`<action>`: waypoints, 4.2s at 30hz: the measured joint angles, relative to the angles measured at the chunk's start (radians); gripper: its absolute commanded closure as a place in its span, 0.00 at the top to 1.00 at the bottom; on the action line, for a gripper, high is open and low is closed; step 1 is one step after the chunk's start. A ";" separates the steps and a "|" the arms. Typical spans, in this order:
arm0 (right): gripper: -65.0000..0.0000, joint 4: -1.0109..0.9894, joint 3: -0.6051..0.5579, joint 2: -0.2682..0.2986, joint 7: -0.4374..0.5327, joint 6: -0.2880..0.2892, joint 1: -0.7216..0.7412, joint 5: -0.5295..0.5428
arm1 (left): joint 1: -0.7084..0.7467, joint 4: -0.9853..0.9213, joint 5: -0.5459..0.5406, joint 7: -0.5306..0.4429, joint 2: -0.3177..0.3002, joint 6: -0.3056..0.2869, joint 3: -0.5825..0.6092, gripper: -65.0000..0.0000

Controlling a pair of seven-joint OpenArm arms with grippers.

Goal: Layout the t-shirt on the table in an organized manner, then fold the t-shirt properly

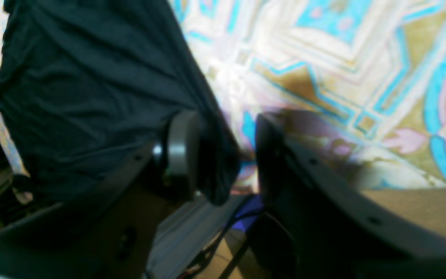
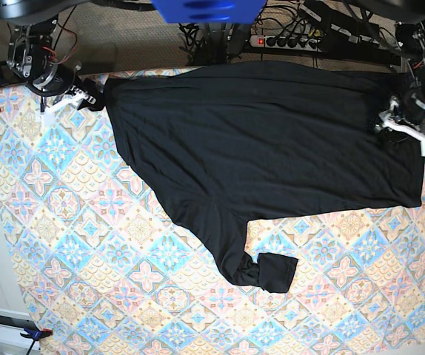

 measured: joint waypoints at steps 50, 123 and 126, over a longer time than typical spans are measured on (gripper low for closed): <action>0.40 -0.003 -0.004 -0.003 -0.005 0.000 0.097 -0.087 | -0.290 0.144 0.245 0.071 -0.247 0.000 1.268 0.38; 0.40 -0.002 -0.008 -0.068 -0.007 0.000 0.098 -0.095 | -0.274 0.135 0.569 0.083 -0.079 0.000 1.031 0.50; 0.40 -0.002 -0.009 -0.070 -0.008 0.000 0.098 -0.095 | -0.246 0.135 0.481 0.065 -0.087 -0.008 0.948 0.49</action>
